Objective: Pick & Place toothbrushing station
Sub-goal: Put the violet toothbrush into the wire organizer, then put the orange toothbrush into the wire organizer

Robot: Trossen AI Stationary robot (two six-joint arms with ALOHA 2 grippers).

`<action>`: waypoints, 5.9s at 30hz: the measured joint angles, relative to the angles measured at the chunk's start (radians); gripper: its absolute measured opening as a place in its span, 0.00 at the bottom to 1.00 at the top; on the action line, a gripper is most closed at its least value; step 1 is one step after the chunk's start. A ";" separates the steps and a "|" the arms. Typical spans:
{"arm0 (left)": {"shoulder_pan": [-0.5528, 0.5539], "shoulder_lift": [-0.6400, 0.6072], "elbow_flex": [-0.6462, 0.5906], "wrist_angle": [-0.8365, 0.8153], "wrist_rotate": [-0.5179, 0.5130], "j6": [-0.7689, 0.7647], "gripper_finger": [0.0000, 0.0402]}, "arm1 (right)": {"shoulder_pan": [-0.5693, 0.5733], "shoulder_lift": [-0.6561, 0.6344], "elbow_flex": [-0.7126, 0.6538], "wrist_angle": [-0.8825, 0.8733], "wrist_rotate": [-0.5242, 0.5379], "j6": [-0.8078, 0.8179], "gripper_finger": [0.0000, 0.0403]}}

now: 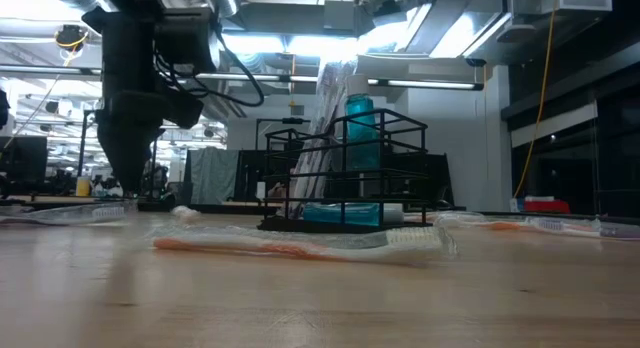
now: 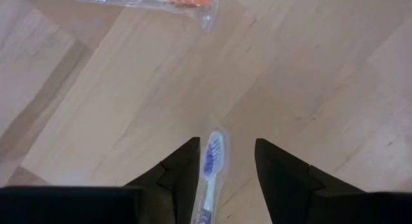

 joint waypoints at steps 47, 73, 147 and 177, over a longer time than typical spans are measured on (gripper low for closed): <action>-0.253 -0.160 0.165 0.752 -0.481 -0.162 0.00 | 0.000 -0.001 0.000 0.010 0.005 -0.026 0.25; -0.416 0.024 0.166 1.190 -0.827 -0.007 0.00 | 0.000 -0.001 0.000 0.000 0.004 -0.012 0.25; -0.613 0.214 0.430 -0.029 -0.708 -0.747 0.41 | 0.003 -0.001 0.000 0.020 -0.068 0.000 0.25; 0.318 0.029 0.257 -0.129 -0.293 -0.672 0.41 | 0.017 -0.001 0.000 0.079 -0.044 -0.106 0.25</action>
